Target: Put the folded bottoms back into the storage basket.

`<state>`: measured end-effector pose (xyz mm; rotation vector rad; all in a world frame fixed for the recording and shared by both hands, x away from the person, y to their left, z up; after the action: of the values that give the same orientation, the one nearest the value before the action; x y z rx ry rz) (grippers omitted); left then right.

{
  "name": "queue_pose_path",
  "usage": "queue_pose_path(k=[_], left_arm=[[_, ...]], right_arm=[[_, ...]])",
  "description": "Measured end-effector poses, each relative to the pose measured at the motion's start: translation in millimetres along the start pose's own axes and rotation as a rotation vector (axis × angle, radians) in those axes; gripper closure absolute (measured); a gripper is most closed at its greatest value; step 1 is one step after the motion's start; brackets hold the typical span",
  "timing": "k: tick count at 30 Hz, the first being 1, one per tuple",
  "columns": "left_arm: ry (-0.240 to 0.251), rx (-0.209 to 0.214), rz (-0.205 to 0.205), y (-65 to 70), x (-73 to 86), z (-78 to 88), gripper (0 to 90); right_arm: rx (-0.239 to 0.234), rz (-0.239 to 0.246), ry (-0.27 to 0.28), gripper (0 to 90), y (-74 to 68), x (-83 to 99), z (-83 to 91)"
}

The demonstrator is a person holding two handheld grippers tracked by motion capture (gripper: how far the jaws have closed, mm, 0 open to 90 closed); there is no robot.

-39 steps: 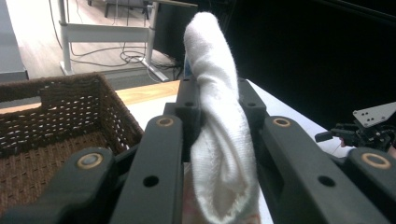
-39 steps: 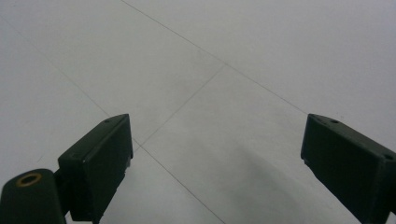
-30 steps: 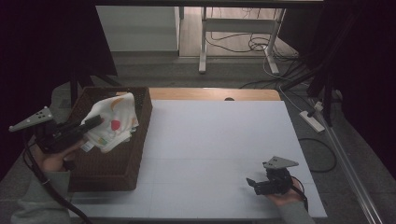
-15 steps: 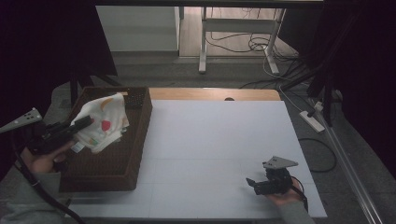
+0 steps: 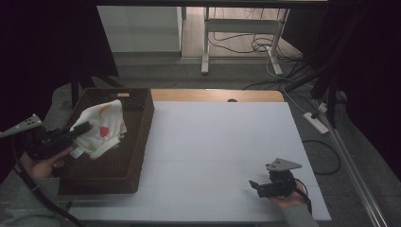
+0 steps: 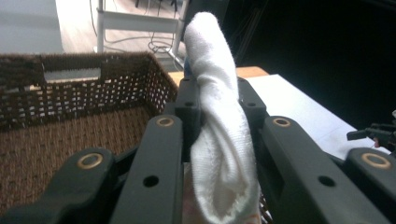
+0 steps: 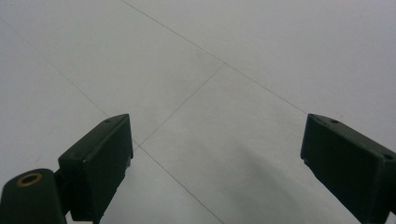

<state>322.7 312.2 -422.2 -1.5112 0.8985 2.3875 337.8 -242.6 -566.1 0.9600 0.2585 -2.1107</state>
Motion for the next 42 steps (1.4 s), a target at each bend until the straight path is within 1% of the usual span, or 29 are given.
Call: queue_pose_path(k=[6,11,14,27,34,36,42], left_arm=[[-0.031,-0.003,0.013,-5.9,7.2,-8.8,75.7],[-0.055,-0.019,0.022,-12.6,13.3,-14.6,75.7],[-0.076,-0.026,0.038,-18.6,19.2,-19.7,75.7],[-0.134,-0.051,0.055,-30.9,30.9,-34.2,75.7],[-0.160,-0.057,0.057,-34.1,35.1,-39.6,75.7],[-0.174,-0.057,0.057,-34.8,37.2,-41.7,75.7],[-0.193,-0.056,0.052,-34.6,38.6,-45.1,75.7]], right_arm=[[0.001,0.000,-0.003,9.6,0.1,0.3,0.1],[0.001,0.001,-0.004,9.7,0.1,0.3,-0.1],[0.000,-0.002,-0.006,9.6,0.1,0.6,-0.4],[0.000,-0.002,-0.009,9.6,-0.2,1.0,-1.1],[0.000,0.001,-0.013,9.7,-0.2,1.4,-1.7],[0.001,0.001,-0.013,9.6,-0.2,1.4,-1.6],[0.002,0.000,-0.013,9.6,0.0,1.4,-1.6]])
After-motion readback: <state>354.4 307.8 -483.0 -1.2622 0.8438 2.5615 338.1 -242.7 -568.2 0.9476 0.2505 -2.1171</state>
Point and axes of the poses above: each handheld gripper's, and its own axes: z roughly backward along the jaws, x roughly out of its underside, y roughly to its right, the point moved 9 cm from there along -z, roughly forward along the jaws, and after that the axes turned 6 degrees about z, right-handed, at the moved point
